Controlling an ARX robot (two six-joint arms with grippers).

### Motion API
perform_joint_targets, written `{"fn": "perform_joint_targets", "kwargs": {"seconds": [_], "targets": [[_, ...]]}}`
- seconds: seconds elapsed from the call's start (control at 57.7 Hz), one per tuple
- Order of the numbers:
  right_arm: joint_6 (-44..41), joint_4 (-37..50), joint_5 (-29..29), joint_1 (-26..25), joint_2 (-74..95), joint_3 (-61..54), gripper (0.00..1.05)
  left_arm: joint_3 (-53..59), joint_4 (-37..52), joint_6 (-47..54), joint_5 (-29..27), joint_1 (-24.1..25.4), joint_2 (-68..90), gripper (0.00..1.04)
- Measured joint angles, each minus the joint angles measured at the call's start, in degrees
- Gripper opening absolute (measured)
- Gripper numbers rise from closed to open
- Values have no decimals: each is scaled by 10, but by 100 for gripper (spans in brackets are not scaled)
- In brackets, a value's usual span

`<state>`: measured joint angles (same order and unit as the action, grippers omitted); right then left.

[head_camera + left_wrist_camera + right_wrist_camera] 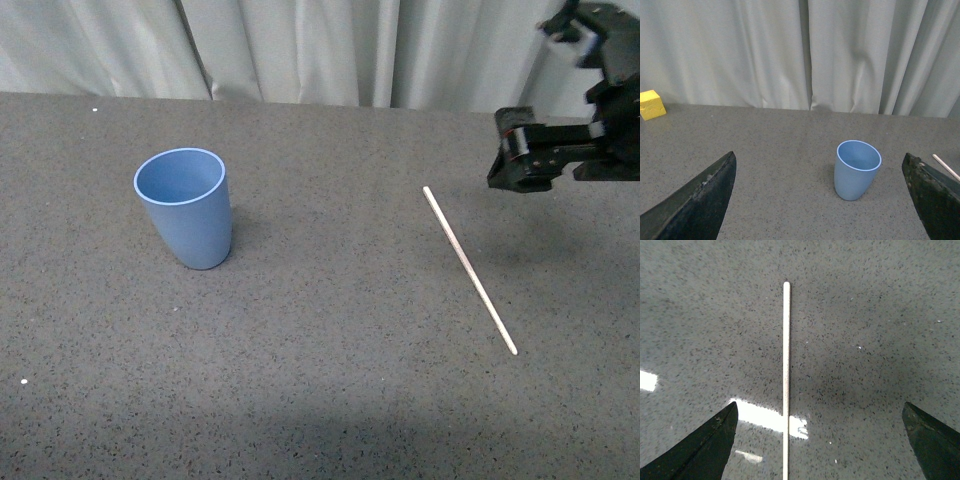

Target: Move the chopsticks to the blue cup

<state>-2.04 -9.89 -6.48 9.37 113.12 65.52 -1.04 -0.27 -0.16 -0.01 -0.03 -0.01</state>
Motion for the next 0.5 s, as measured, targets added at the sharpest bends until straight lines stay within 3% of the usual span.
{"fn": "perform_joint_targets", "kwargs": {"seconds": [0.503], "targets": [[30, -126, 38, 24, 207, 224, 95, 0, 0, 0, 0, 0, 0, 98]]}}
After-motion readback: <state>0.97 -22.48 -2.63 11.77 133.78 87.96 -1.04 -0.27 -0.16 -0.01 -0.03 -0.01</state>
